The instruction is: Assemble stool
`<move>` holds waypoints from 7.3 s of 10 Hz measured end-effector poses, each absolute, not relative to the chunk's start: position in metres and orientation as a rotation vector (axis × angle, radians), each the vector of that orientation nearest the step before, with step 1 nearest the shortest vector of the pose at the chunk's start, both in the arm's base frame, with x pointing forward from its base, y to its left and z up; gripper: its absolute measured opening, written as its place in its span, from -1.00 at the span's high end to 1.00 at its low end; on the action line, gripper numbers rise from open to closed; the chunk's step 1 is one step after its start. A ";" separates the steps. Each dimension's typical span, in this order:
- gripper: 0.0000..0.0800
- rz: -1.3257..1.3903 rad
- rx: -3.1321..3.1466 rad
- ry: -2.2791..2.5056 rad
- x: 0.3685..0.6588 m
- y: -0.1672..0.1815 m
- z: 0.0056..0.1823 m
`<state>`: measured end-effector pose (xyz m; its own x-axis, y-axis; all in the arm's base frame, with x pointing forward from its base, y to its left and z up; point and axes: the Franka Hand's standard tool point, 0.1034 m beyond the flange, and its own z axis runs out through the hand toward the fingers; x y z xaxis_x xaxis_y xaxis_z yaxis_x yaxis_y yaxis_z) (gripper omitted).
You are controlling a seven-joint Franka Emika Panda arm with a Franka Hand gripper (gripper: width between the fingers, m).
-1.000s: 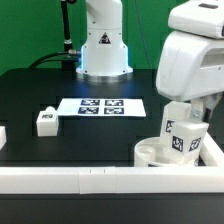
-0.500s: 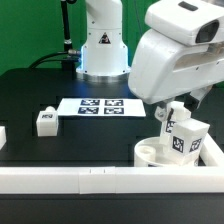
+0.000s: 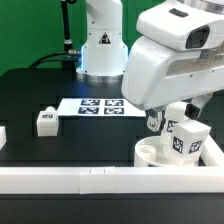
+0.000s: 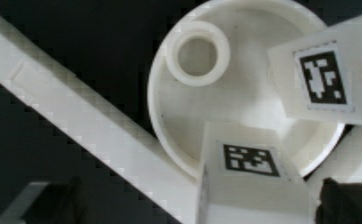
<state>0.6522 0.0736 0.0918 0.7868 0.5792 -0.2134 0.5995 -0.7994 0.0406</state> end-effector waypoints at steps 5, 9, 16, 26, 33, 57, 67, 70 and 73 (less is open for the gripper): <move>-0.62 -0.318 2.872 0.892 0.647 0.085 0.094; -0.62 -0.328 2.871 0.888 0.647 0.083 0.096; -0.31 -0.319 2.912 0.755 0.647 0.085 0.087; 0.18 -0.318 2.913 0.753 0.647 0.084 0.087; 0.18 -0.261 2.988 0.059 0.649 0.085 0.088; -0.62 -0.073 2.751 -1.421 0.669 0.060 0.160; -0.62 -0.069 2.871 -1.171 0.649 0.020 0.154; -0.62 -0.109 3.016 -0.714 0.626 -0.021 0.147; -0.62 -0.115 3.076 -0.435 0.626 -0.020 0.147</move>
Offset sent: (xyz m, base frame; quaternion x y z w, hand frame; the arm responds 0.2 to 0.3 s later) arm -0.0071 0.0134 -0.0034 -0.0040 -0.0077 0.0158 0.9998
